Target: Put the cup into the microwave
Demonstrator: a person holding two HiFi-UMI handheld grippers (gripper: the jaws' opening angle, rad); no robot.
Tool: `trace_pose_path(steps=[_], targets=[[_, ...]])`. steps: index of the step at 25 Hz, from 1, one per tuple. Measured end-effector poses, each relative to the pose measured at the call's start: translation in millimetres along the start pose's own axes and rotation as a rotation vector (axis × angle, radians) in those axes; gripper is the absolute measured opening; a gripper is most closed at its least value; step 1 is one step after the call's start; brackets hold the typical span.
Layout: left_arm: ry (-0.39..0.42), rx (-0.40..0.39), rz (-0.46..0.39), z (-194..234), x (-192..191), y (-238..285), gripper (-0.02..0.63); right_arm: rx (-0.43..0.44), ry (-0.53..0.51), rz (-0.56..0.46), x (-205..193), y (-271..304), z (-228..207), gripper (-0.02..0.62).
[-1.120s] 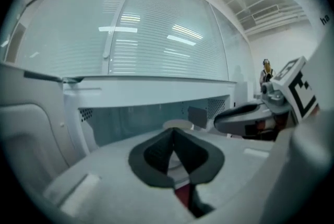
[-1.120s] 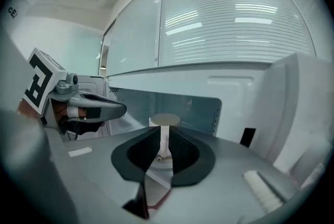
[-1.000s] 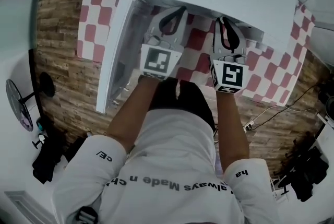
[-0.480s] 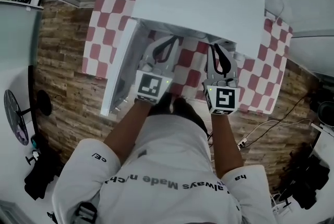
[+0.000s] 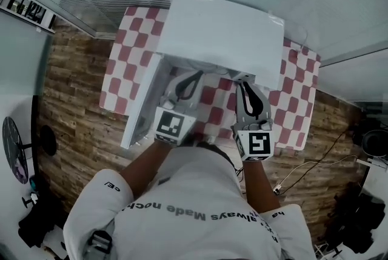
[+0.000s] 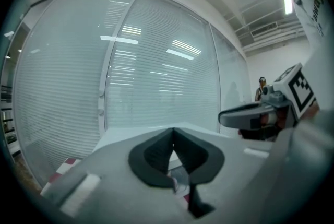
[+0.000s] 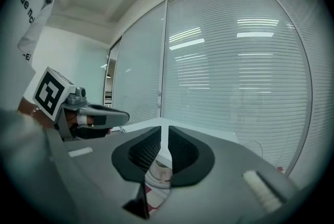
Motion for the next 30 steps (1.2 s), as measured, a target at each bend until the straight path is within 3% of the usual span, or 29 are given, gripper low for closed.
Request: trace_pose_path(steps=[8,18,30], targets=[[0.046,-0.050,0.014,-24,40,-8,0.005,0.028,-0.016,-0.045,49,-29,4,0.043],[0.024,-0.072,-0.061,-38,79,-22,0.005,0.047,-0.003,-0.090,83,-60,14,0.038],[0.023,-0.099,-0.068,-46,86,-31,0.005,0.004,-0.002,-0.127,95,-77,18,0.037]])
Point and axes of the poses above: the fingertips, and each gripper's own axes: y forward along the fingers, z to its left, x out of its top, the point moved 5 cm from there along -y, backward along the fingers, and after that the axes turned 4 degrees about y, right-handed, at the moved point
